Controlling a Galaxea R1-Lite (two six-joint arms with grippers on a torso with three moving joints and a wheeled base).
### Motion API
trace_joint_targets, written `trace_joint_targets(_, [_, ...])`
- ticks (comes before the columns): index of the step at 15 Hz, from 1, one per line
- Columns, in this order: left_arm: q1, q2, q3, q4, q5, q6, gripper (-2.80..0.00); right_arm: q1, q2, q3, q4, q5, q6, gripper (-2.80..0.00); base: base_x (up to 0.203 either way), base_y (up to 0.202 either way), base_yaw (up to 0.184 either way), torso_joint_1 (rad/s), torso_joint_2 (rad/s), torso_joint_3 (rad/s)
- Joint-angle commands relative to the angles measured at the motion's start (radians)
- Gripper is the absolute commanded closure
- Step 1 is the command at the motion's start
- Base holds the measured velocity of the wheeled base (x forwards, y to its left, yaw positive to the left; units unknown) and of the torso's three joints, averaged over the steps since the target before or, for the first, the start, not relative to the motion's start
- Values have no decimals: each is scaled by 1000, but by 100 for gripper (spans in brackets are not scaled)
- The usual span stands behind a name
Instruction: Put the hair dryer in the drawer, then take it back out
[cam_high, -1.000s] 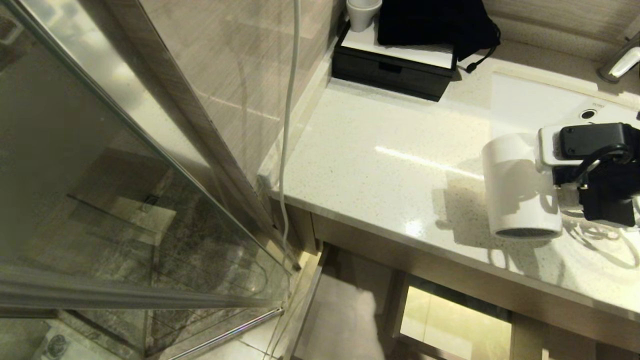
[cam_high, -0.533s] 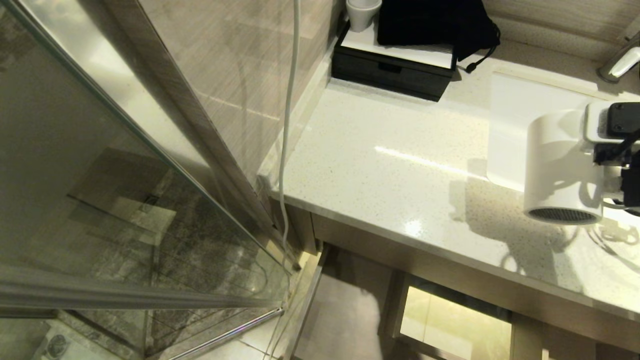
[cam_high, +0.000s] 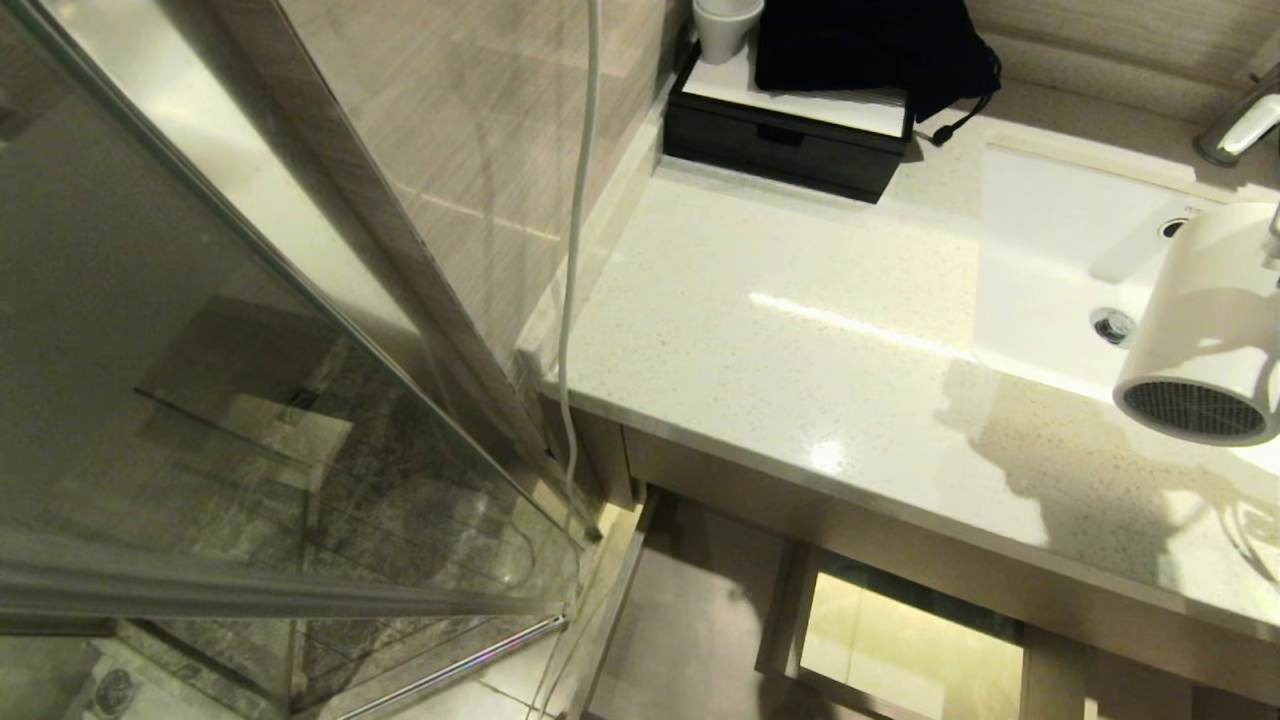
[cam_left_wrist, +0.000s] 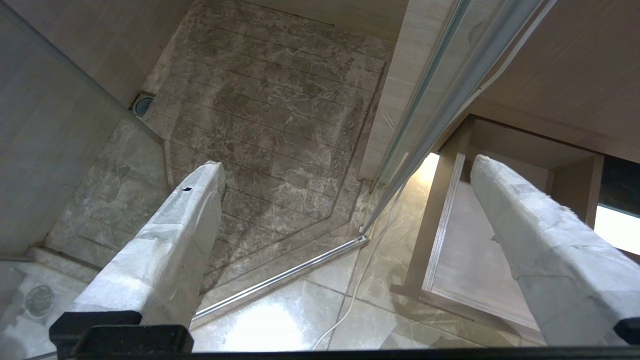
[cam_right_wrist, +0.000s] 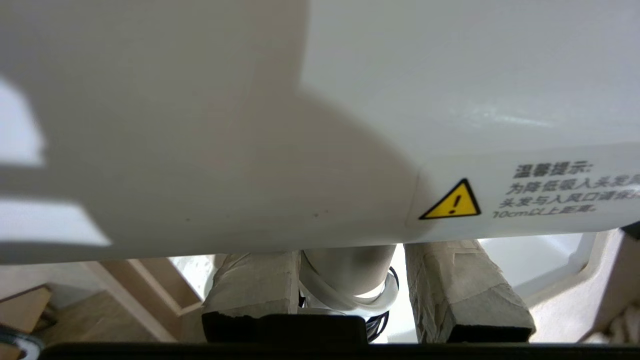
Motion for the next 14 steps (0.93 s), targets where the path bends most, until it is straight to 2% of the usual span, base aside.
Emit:
trace_joint_targets(1, [0,0,0,0,0,0,-280,-25,-12,6,8,1,8,0,0,0,0,0,0,0])
trace_joint_targets(3, [0,0,0,0,0,0,-280,-72,-11,18,10,1,121,0,0,0,0,0,0,0])
trace_joint_targets(5, [0,0,0,0,0,0,-280,-124,-15,22,17,0,197,0,0,0,0,0,0,0])
trace_joint_targets(11, [0,0,0,0,0,0,-280,-135,-79,31,114,1,295,0,0,0,0,0,0,0])
trace_joint_targets(14, [0,0,0,1,0,0,-280,-135,-109,60,115,3,346,0,0,0,0,0,0,0])
